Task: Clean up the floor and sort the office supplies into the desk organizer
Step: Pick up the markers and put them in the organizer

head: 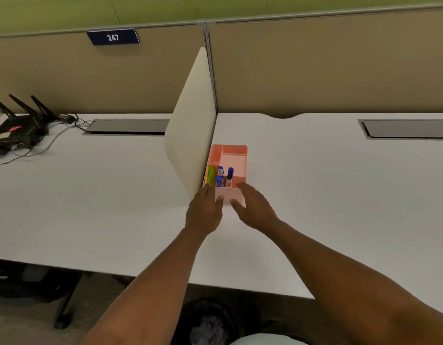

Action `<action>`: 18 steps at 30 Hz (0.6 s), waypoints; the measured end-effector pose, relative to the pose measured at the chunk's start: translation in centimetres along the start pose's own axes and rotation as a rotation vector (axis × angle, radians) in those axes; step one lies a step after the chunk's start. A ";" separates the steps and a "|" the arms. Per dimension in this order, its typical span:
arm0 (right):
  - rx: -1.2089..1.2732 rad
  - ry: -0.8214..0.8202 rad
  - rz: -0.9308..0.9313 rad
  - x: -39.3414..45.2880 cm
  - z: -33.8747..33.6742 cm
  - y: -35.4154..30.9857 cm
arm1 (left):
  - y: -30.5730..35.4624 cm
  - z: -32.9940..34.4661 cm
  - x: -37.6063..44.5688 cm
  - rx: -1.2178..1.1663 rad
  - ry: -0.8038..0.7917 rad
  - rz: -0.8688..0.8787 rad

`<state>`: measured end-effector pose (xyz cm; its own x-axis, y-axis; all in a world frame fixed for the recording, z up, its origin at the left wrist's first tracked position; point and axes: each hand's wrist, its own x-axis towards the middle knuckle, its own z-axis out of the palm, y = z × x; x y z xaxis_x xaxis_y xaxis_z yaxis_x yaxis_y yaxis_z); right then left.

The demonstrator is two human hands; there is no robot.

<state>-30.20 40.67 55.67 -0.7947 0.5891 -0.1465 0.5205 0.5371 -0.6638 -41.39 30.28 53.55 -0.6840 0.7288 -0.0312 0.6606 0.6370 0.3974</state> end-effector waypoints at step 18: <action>-0.433 0.197 0.049 -28.7 8.0 -1.4 | -2.4 0.5 -27.4 0.192 -0.092 0.211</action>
<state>-10.57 18.16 54.92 -0.7135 0.7007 -0.0006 0.6715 0.6834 -0.2865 -24.12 8.91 52.97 -0.5000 0.8644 -0.0527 0.8377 0.4982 0.2237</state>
